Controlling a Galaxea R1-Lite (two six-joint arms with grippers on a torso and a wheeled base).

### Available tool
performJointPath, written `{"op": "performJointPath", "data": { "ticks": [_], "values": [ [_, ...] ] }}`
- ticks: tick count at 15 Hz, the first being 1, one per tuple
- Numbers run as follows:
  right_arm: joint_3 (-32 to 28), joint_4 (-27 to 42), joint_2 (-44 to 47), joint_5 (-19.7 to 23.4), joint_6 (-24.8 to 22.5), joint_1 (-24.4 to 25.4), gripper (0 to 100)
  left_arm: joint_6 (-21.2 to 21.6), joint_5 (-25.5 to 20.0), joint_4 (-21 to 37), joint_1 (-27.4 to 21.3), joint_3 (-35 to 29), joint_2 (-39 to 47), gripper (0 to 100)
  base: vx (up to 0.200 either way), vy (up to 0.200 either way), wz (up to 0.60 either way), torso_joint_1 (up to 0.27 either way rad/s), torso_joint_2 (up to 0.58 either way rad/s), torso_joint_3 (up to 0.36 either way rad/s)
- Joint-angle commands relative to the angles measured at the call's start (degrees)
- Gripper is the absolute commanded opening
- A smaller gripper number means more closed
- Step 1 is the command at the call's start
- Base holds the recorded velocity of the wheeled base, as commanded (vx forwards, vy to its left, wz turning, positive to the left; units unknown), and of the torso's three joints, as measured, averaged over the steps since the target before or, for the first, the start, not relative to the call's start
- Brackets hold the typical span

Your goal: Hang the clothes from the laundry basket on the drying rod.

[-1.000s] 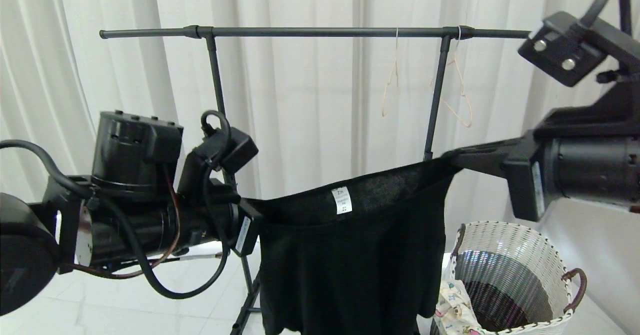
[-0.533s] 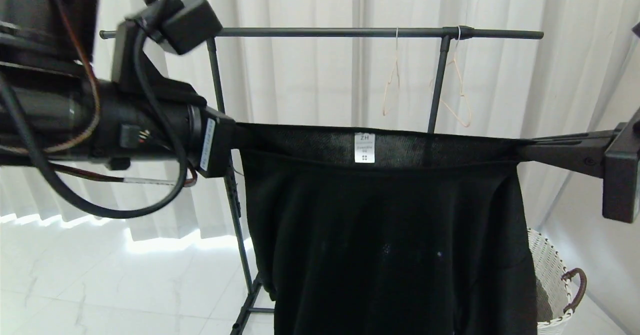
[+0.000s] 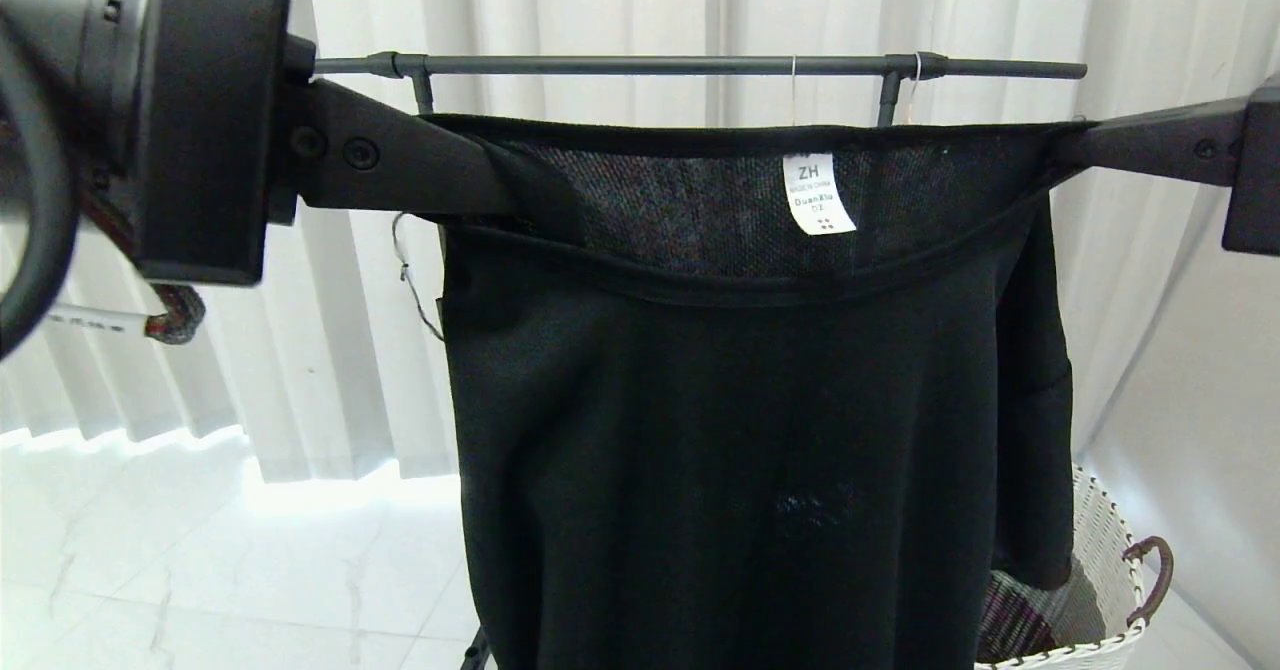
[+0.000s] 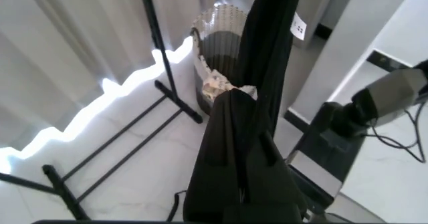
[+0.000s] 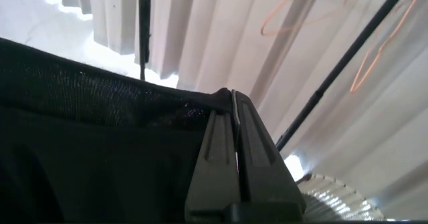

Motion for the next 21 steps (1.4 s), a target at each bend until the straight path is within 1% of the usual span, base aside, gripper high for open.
{"op": "performJointPath", "data": {
  "ticks": [1,2,3,4,6,12,13,14,17,18,19,20,21],
  "values": [
    [-1.9,0.1,2.1,0.5,-0.2,0.0,0,2.0,2.2,0.0,0.2,0.0,0.2,0,0.000,0.000,0.00,0.000,0.00,0.000],
    [-1.9,0.1,2.0,0.6,-0.2,0.0,0,3.1,3.0,-0.1,0.9,-0.1,0.3,0,0.000,0.000,0.00,0.000,0.00,0.000],
    [-1.7,0.2,1.9,0.6,-0.2,0.0,0,5.0,3.4,-0.1,2.0,-0.1,0.1,0,0.000,0.000,0.00,0.000,0.00,0.000],
    [-1.7,0.2,1.8,0.6,-0.2,0.0,0,5.4,3.4,-0.1,2.5,0.0,-0.1,0,0.000,0.000,0.00,0.000,0.00,0.000],
    [-1.7,0.2,1.9,0.6,-0.2,0.0,0,5.4,3.3,-0.2,3.2,0.6,-0.1,0,0.000,0.000,0.00,0.000,0.00,0.000],
    [-1.3,0.3,1.8,0.6,-0.1,-0.6,0,5.8,3.3,-0.9,3.3,1.2,0.2,0,0.000,0.000,0.00,0.000,0.00,0.000],
    [-1.3,0.5,1.6,0.7,0.0,-0.6,0,6.1,3.3,-1.6,3.4,1.2,0.3,0,0.000,0.000,0.00,0.000,0.00,0.000],
    [-1.3,2.8,0.5,1.0,0.0,-0.6,0,6.4,3.3,-3.6,4.0,1.1,1.2,0,0.000,0.000,0.00,0.000,0.00,0.000],
    [-1.3,8.4,-2.6,5.8,0.0,-0.5,0,8.5,3.1,-6.4,5.4,1.1,4.1,0,0.000,0.000,0.00,0.000,0.00,0.000],
    [-1.4,9.8,-3.6,7.3,0.0,-0.3,0,8.5,2.8,-6.9,6.0,1.6,4.7,0,0.000,0.000,0.00,0.000,0.00,0.000],
    [-1.3,10.9,-4.8,10.2,0.2,0.5,0,8.1,2.7,-8.7,6.3,2.6,5.5,0,0.000,0.000,0.00,0.000,0.00,0.000],
    [-1.3,12.1,-6.0,13.0,0.3,2.0,0,8.1,2.5,-12.2,6.4,3.5,6.1,0,0.000,0.000,0.00,0.000,0.00,0.000],
    [-1.3,14.3,-6.5,14.9,0.3,3.5,0,8.1,1.2,-16.3,6.4,4.7,7.0,0,0.000,0.000,0.00,0.000,0.00,0.000]
  ]
}}
